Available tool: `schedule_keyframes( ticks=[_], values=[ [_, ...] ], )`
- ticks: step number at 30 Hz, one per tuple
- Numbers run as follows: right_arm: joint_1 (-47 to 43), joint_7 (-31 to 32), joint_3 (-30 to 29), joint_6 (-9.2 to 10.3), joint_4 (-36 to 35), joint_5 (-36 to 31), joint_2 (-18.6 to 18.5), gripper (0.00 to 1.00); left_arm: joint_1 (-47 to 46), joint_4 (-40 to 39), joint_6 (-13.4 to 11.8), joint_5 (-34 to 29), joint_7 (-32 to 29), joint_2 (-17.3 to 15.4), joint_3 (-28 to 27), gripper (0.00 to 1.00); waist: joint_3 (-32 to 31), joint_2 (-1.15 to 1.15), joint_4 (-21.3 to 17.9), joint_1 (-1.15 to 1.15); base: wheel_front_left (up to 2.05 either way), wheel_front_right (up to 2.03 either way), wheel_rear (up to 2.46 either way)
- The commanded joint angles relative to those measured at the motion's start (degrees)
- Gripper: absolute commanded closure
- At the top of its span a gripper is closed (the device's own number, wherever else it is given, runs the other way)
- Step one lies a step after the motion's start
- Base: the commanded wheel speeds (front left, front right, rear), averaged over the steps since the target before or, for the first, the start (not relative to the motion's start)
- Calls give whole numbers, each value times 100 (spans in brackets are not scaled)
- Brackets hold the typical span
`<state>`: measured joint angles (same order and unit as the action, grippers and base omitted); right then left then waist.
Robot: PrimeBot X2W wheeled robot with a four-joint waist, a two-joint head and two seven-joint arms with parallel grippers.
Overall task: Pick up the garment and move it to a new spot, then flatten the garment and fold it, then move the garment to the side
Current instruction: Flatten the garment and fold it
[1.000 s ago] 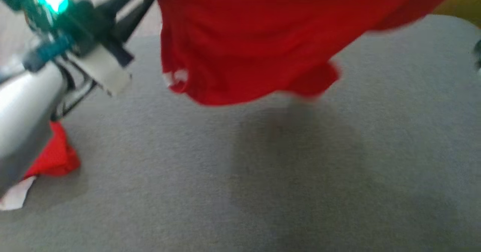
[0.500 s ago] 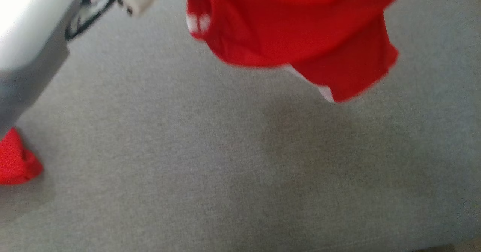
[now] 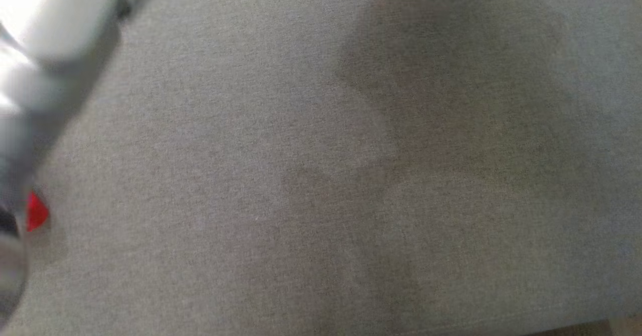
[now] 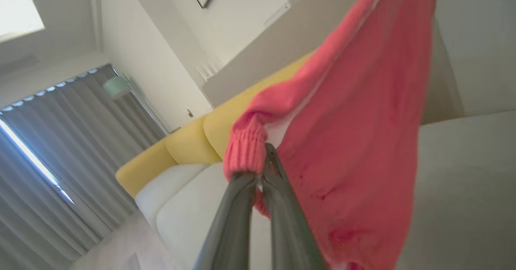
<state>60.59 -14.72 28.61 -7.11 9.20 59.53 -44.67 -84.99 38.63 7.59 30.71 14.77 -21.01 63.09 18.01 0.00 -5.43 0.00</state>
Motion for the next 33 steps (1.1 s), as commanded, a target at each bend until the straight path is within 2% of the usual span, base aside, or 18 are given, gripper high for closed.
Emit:
schedule_keyframes(
  ticks=[1,6,9,16,19,26,33],
  values=[
    [-503,-28,102,-37,-174,87,-186,100,206,-193,-10,41,17,-209,-23,100,9,0,22,0,0,0,0],
    [-1614,-28,503,-37,-409,321,-463,100,1480,-708,-16,-34,21,-457,226,100,-24,0,103,0,0,0,0],
    [-2324,-28,570,-37,-559,433,-609,100,2367,-987,-114,-90,21,-559,360,100,-153,0,138,0,0,0,0],
    [-4179,-28,223,-37,-973,650,-1035,100,4197,-1565,-583,-273,-10,-792,803,100,-683,0,216,0,0,0,0],
    [-4995,-28,-19,-37,-1156,718,-1153,100,4792,-1881,-744,-337,-213,-910,903,100,-913,0,220,0,0,0,0],
    [-6434,-28,-780,-37,-1633,763,-1165,100,5638,-2924,-1055,-398,-858,-1305,977,100,-1279,0,212,0,0,0,0],
    [-6905,-28,-1376,-37,-1944,560,-1181,100,5696,-3808,-1284,-232,-1219,-1597,836,100,-1196,0,270,0,0,0,0]
  ],
)
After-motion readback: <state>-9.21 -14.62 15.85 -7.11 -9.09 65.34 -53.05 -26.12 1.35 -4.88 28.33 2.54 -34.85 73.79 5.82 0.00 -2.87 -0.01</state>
